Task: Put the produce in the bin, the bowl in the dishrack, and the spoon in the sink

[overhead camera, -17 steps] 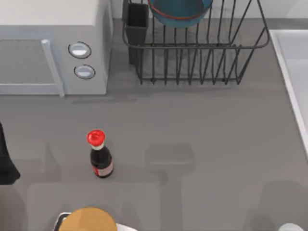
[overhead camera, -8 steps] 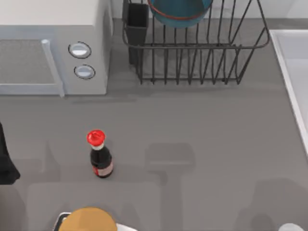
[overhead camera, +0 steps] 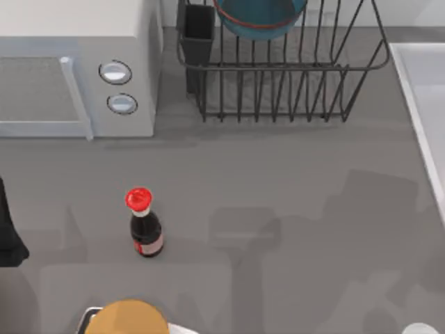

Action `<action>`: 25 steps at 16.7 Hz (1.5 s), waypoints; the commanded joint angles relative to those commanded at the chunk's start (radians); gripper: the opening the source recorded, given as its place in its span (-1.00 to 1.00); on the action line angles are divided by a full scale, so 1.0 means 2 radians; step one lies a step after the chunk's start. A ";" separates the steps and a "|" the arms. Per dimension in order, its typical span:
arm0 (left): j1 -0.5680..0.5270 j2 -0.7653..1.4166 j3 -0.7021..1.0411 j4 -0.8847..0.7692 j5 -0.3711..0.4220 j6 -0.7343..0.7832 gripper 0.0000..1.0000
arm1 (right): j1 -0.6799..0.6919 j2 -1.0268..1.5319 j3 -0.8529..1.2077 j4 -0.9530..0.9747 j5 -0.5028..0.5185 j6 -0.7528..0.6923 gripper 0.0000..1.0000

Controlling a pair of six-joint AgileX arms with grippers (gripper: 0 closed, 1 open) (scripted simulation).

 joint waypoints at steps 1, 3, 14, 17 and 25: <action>0.000 0.000 0.000 0.000 0.000 0.000 1.00 | 0.006 0.038 0.054 -0.018 0.000 0.006 -1.00; 0.000 0.000 0.000 0.000 0.000 0.000 1.00 | 0.020 0.116 0.168 -0.054 0.001 0.019 -1.00; 0.000 0.000 0.000 0.000 0.000 0.000 1.00 | 0.085 0.428 0.646 -0.179 0.005 0.108 -1.00; 0.000 0.000 0.000 0.000 0.000 0.000 1.00 | 0.091 0.448 0.678 -0.184 0.007 0.118 -1.00; 0.000 0.000 0.000 0.000 0.000 0.000 1.00 | 0.089 0.440 0.657 -0.166 0.007 0.118 -1.00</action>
